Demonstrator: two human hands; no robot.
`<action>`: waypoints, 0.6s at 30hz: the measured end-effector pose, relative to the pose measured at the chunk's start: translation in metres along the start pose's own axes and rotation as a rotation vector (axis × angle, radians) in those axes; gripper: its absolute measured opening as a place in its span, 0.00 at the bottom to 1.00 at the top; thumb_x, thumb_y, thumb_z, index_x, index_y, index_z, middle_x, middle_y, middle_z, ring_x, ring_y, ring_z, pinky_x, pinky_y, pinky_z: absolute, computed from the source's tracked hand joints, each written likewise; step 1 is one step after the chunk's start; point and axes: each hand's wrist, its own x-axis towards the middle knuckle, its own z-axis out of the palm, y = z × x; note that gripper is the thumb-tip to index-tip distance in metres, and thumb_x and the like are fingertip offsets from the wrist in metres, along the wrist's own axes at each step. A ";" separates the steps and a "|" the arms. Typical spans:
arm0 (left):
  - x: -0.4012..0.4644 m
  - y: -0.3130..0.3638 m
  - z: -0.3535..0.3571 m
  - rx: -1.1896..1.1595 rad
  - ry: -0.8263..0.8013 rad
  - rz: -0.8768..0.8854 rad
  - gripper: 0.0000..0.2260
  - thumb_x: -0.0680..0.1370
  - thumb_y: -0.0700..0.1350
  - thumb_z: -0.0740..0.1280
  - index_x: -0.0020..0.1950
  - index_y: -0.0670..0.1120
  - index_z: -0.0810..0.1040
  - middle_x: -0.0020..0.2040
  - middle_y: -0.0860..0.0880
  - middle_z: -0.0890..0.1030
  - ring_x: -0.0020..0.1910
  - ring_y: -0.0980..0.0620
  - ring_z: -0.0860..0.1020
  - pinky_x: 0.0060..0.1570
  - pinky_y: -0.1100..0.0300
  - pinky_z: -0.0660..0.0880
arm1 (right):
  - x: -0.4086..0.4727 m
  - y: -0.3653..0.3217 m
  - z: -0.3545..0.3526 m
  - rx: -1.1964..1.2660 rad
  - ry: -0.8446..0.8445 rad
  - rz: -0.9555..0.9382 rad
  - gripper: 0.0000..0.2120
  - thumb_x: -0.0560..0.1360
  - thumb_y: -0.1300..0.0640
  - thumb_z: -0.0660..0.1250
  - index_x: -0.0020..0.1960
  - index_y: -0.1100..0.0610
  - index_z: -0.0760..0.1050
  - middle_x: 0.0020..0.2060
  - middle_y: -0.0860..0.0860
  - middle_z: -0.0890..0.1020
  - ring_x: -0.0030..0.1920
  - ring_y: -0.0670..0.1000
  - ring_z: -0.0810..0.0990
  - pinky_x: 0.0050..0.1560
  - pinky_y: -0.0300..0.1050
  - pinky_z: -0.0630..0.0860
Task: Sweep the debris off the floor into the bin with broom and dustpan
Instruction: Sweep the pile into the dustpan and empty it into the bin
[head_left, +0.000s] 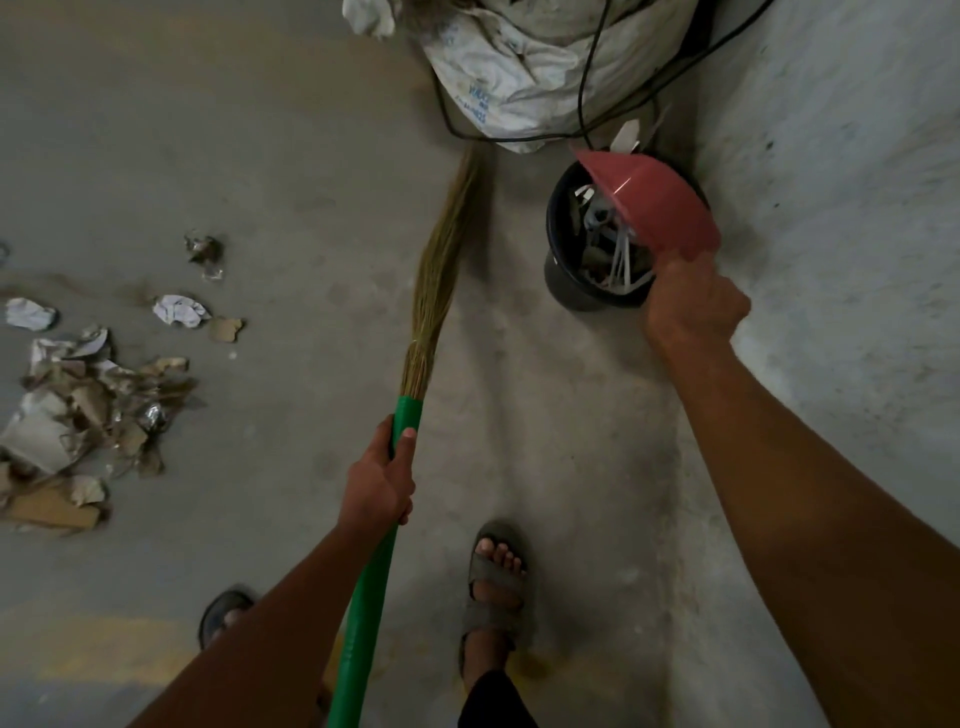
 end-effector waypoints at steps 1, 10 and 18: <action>0.000 -0.001 -0.002 0.002 0.001 -0.001 0.23 0.86 0.59 0.58 0.81 0.55 0.65 0.37 0.42 0.78 0.27 0.50 0.76 0.25 0.57 0.76 | -0.001 0.004 -0.002 0.027 0.016 0.027 0.18 0.86 0.60 0.56 0.73 0.58 0.73 0.69 0.63 0.75 0.64 0.67 0.79 0.61 0.59 0.74; -0.008 -0.004 -0.016 0.017 0.008 -0.008 0.23 0.86 0.59 0.58 0.82 0.56 0.64 0.37 0.43 0.78 0.27 0.51 0.76 0.25 0.58 0.76 | -0.039 0.025 -0.056 0.236 0.149 0.149 0.13 0.85 0.58 0.63 0.68 0.50 0.77 0.62 0.62 0.80 0.60 0.68 0.81 0.53 0.56 0.73; -0.012 0.002 -0.018 0.054 -0.006 -0.013 0.22 0.86 0.58 0.59 0.80 0.58 0.65 0.37 0.42 0.78 0.27 0.50 0.76 0.25 0.56 0.77 | -0.058 0.017 -0.117 0.433 0.206 0.059 0.13 0.86 0.49 0.61 0.67 0.51 0.77 0.63 0.56 0.81 0.62 0.63 0.80 0.50 0.51 0.68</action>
